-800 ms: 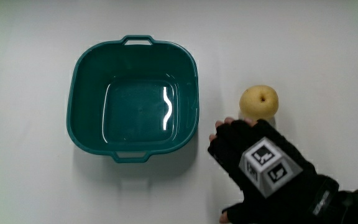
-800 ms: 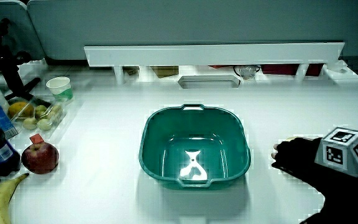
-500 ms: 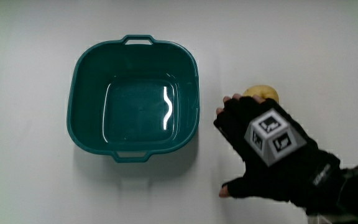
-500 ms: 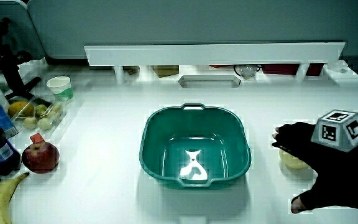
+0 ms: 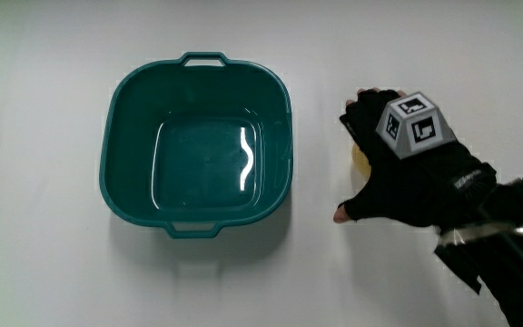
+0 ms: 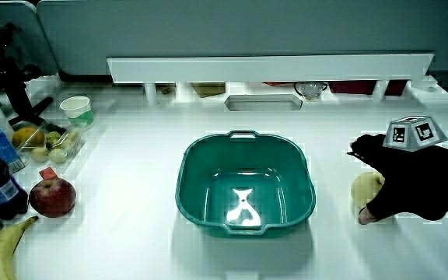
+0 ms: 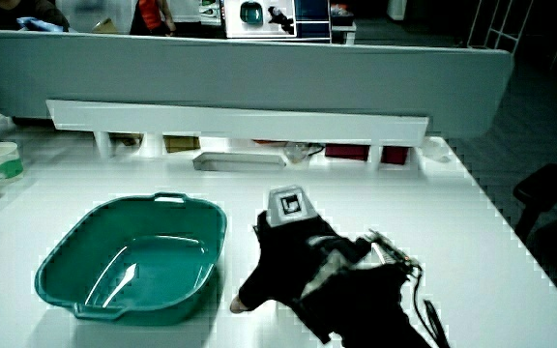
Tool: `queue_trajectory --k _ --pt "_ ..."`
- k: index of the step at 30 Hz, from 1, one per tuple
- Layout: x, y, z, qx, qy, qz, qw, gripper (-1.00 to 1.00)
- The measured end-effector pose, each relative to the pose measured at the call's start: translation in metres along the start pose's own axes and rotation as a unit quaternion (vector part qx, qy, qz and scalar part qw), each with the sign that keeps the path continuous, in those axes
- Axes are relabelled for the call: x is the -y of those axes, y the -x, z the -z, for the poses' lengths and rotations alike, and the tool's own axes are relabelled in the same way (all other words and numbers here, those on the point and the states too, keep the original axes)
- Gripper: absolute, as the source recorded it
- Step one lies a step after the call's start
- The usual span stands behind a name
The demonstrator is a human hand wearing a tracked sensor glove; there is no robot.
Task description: Pick pear from desk
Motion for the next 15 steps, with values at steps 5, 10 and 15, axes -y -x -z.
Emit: queue_trajectory --k 5,10,15 --pt "-0.02 -0.016 0.006 -0.024 0.044 0.012 0.9987 0.0" --pt "-0.038 -0.033 0.015 -0.043 0.075 0.034 0.9956 0.0" --pt "-0.053 -0.046 0.026 -0.062 0.103 0.039 0.9919 0.0"
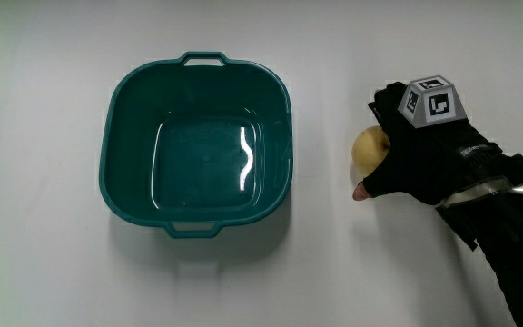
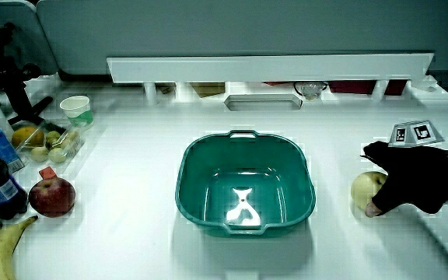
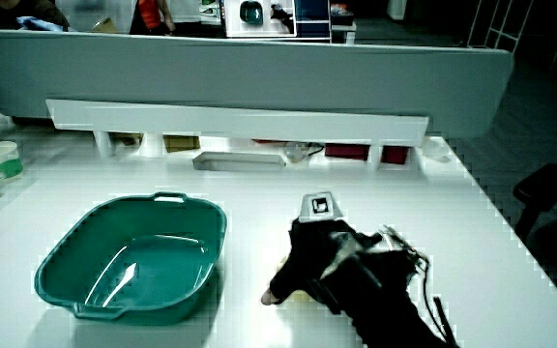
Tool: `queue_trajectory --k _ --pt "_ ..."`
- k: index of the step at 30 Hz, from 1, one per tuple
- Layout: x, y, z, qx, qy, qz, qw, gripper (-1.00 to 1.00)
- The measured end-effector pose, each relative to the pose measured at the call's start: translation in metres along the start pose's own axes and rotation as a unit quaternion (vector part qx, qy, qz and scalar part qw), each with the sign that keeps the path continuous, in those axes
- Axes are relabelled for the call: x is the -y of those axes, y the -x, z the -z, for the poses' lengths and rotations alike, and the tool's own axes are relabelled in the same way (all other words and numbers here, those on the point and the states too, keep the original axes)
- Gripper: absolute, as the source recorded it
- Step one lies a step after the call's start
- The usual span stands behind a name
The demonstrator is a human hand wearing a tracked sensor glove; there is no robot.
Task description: Pick pear from desk
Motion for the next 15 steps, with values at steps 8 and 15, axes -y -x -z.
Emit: queue_trajectory --k 8,15 --pt "-0.02 -0.018 0.01 -0.015 0.026 0.021 0.9993 0.0" --pt "-0.019 -0.018 0.009 -0.021 0.01 0.005 0.9997 0.0"
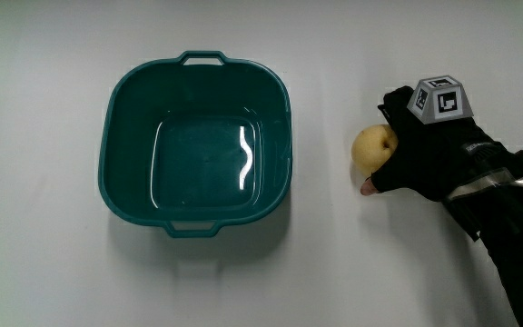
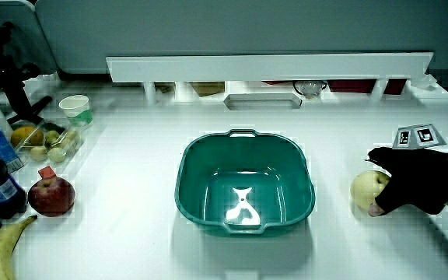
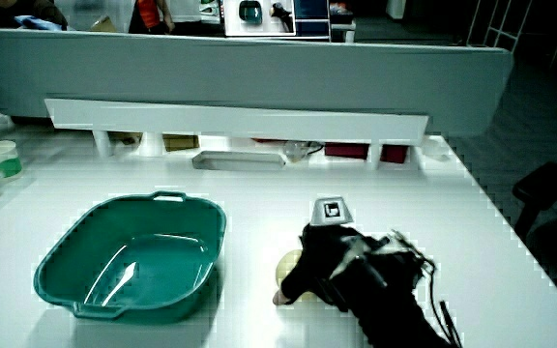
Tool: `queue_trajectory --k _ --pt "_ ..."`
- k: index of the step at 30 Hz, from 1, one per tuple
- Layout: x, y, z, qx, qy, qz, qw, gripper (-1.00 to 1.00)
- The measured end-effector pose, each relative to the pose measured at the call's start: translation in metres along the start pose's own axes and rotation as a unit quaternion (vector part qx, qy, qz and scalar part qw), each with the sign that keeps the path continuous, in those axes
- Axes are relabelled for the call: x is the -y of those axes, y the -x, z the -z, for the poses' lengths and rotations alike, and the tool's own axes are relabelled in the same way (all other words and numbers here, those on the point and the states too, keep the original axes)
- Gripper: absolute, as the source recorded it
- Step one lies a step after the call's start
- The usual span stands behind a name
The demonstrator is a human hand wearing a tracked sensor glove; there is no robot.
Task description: Pick pear from desk
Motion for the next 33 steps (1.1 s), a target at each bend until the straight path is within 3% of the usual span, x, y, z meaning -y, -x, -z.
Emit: queue_trajectory --k 1,6,11,15,18,19,20,23,29,33 --pt "-0.003 -0.001 0.001 0.003 0.004 0.01 0.9999 0.03" --pt "-0.001 -0.001 -0.001 -0.001 -0.013 0.0 0.9999 0.19" --pt "0.003 0.0 -0.004 -0.005 -0.044 -0.012 0.9989 0.35" --pt "0.0 -0.001 -0.002 -0.003 -0.045 -0.005 0.999 0.48" --pt "0.003 0.002 -0.004 -0.005 -0.052 -0.016 0.9985 0.58" --pt "0.004 0.002 -0.004 0.005 -0.071 -0.007 0.9974 0.61" --pt "0.002 0.002 -0.003 0.007 -0.065 -0.009 0.9978 0.65" --pt "0.007 0.004 -0.005 0.011 -0.093 -0.011 0.9955 0.74" --pt "0.01 0.01 -0.008 0.027 -0.098 -0.019 0.9947 0.94" --pt "0.021 0.014 -0.02 0.029 -0.131 -0.027 0.9906 1.0"
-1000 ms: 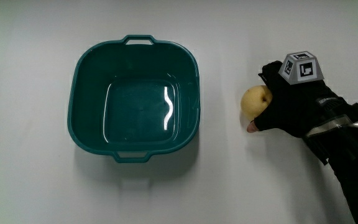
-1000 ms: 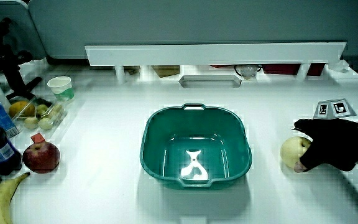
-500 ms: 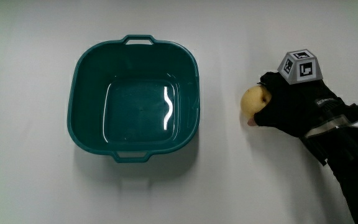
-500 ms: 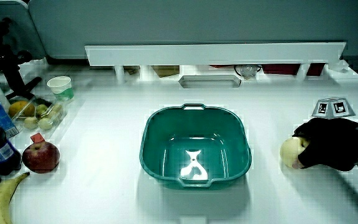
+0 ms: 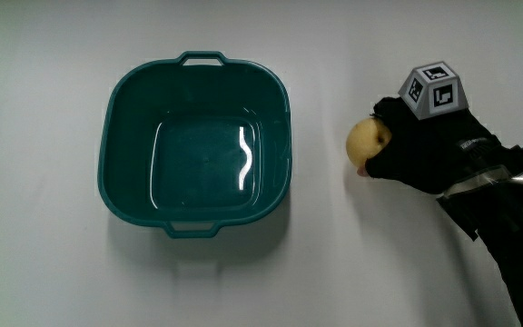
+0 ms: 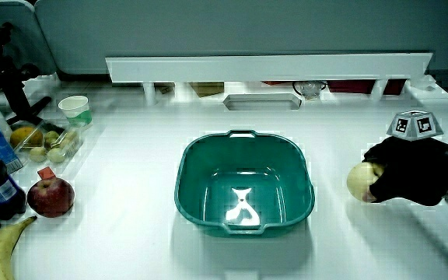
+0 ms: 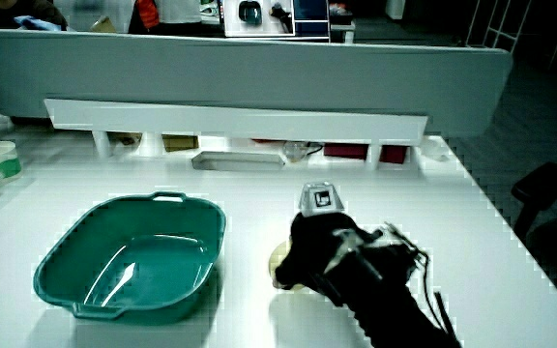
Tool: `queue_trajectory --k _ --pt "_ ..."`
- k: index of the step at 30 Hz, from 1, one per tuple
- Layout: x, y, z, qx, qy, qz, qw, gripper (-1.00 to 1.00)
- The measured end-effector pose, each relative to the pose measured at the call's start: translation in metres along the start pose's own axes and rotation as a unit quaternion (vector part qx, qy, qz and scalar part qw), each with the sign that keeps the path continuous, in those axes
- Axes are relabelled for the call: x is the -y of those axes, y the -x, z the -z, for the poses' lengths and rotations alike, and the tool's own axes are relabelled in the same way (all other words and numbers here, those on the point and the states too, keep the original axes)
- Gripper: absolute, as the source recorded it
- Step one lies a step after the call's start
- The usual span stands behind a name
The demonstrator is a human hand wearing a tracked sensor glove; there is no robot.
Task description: Pick pear from desk
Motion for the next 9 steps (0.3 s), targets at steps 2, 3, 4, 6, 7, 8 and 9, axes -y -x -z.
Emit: queue_trajectory --k 2,3,4,6,7,8,9 --pt "0.004 0.003 -0.01 0.006 -0.022 0.003 0.9998 1.0" --pt "0.007 0.005 -0.016 0.007 -0.03 0.001 0.9995 1.0" --pt "0.007 0.006 -0.02 0.008 -0.036 0.004 0.9993 1.0" --pt "0.011 0.013 -0.031 0.008 -0.05 0.004 0.9987 1.0" --pt "0.014 0.017 -0.038 0.005 -0.05 -0.007 0.9987 1.0" --pt "0.014 0.021 -0.041 -0.002 -0.036 -0.018 0.9992 1.0" --pt "0.018 0.027 -0.048 -0.009 -0.049 -0.03 0.9983 1.0"
